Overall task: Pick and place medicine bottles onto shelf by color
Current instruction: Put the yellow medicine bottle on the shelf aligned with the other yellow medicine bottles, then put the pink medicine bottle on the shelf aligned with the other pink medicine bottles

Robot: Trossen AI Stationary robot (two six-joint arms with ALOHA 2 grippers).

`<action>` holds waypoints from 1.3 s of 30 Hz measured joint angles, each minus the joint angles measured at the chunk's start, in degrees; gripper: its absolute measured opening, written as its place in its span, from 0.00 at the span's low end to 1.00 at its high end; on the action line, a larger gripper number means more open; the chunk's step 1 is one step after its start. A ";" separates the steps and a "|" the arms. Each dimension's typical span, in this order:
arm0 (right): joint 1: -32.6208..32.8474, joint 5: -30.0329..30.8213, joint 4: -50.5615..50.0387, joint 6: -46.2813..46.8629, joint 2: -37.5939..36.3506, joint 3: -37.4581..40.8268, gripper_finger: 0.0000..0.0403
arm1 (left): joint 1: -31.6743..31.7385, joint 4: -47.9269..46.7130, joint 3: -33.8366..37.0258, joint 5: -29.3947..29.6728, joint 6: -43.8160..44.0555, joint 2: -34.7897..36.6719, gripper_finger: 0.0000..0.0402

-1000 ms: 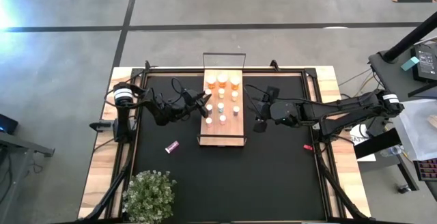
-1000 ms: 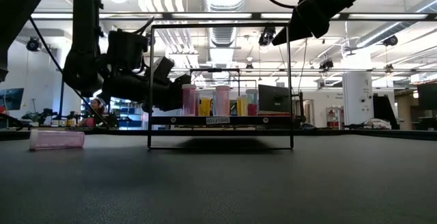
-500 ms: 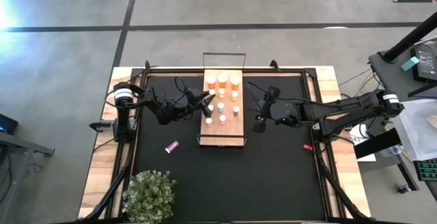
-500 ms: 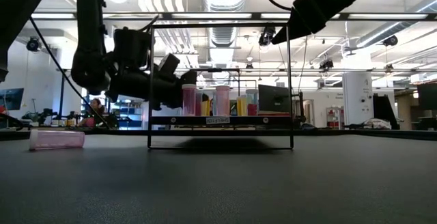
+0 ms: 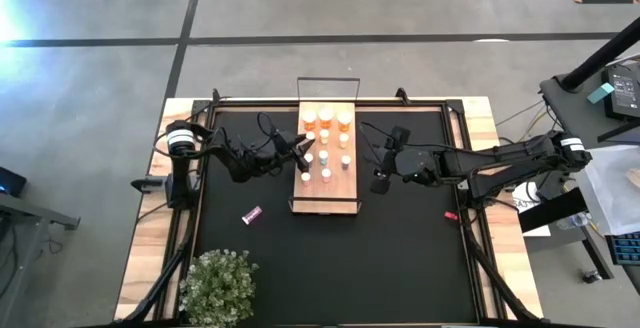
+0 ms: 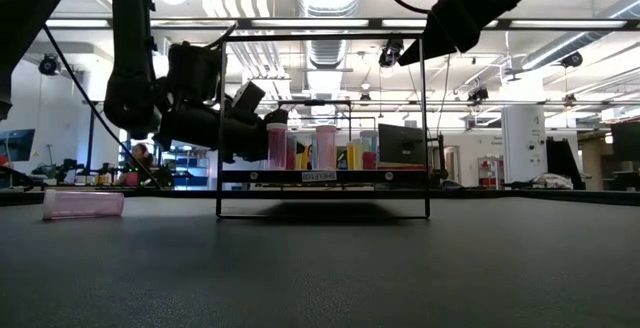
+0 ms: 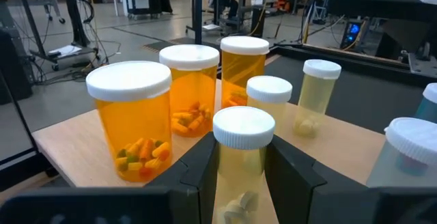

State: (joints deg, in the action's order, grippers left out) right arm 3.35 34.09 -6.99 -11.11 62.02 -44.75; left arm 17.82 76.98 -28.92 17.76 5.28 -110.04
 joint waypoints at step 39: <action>-0.01 0.00 0.01 -0.87 0.00 -0.02 0.41 | -0.18 1.66 11.27 0.98 0.33 13.40 0.47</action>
State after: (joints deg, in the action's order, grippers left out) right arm 3.34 34.09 -6.98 -11.99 62.02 -44.77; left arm 17.65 78.64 -17.65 18.74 5.61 -96.64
